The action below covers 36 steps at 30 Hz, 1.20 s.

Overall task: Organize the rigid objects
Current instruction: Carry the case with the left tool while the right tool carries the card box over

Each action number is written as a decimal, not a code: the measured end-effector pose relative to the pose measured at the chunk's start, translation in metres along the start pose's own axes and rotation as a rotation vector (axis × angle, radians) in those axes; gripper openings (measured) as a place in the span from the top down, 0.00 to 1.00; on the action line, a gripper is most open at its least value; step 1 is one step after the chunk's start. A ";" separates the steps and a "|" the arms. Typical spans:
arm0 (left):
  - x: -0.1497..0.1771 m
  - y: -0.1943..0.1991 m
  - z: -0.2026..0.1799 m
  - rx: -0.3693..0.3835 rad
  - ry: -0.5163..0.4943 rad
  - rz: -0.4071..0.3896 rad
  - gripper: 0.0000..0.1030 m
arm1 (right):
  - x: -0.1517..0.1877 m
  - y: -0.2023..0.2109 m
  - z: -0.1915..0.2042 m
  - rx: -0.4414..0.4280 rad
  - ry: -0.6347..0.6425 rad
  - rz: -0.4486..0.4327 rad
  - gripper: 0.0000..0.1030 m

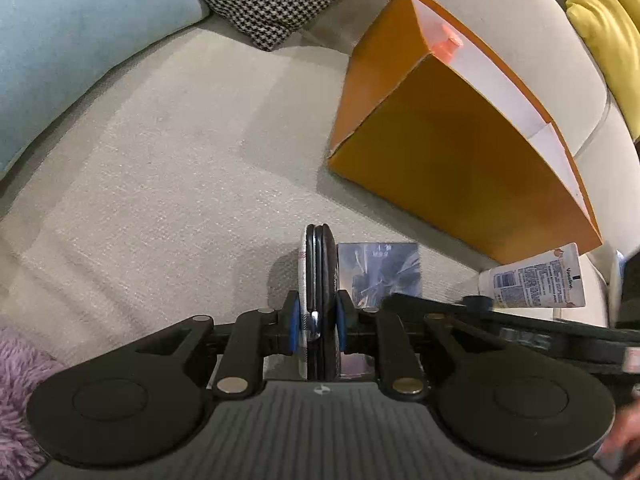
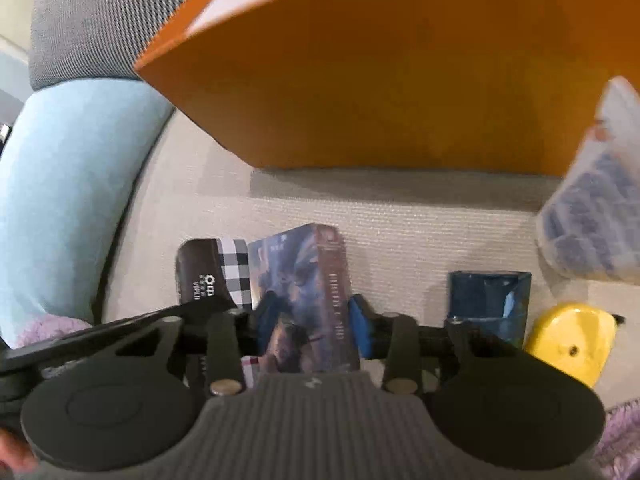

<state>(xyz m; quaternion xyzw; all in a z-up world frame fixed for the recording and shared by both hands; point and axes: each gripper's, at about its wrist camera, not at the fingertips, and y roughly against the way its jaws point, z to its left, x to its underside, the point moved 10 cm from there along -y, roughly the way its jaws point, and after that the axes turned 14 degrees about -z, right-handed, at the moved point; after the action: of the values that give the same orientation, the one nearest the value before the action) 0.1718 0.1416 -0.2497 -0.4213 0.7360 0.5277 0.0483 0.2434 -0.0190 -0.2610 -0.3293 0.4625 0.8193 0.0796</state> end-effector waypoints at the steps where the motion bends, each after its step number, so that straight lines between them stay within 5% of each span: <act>1: 0.000 0.000 0.000 0.000 0.004 0.001 0.81 | -0.002 0.006 0.004 -0.002 0.027 -0.009 0.73; 11: -0.002 0.001 -0.001 -0.005 0.001 0.003 0.81 | 0.003 0.009 0.020 -0.079 0.009 0.005 0.75; 21: -0.011 0.021 -0.011 0.033 0.009 -0.015 0.82 | -0.011 0.031 0.031 -0.056 0.075 -0.053 0.77; 30: -0.085 0.081 -0.085 0.237 -0.063 -0.126 0.82 | -0.079 0.110 0.022 -0.106 0.041 -0.216 0.77; 36: -0.146 0.060 -0.141 0.298 -0.179 -0.156 0.82 | -0.147 0.131 -0.002 -0.065 0.002 -0.329 0.77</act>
<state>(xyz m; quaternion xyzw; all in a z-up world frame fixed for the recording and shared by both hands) 0.2775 0.1144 -0.0684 -0.4168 0.7638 0.4430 0.2160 0.3008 -0.0681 -0.0789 -0.4038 0.3757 0.8095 0.2014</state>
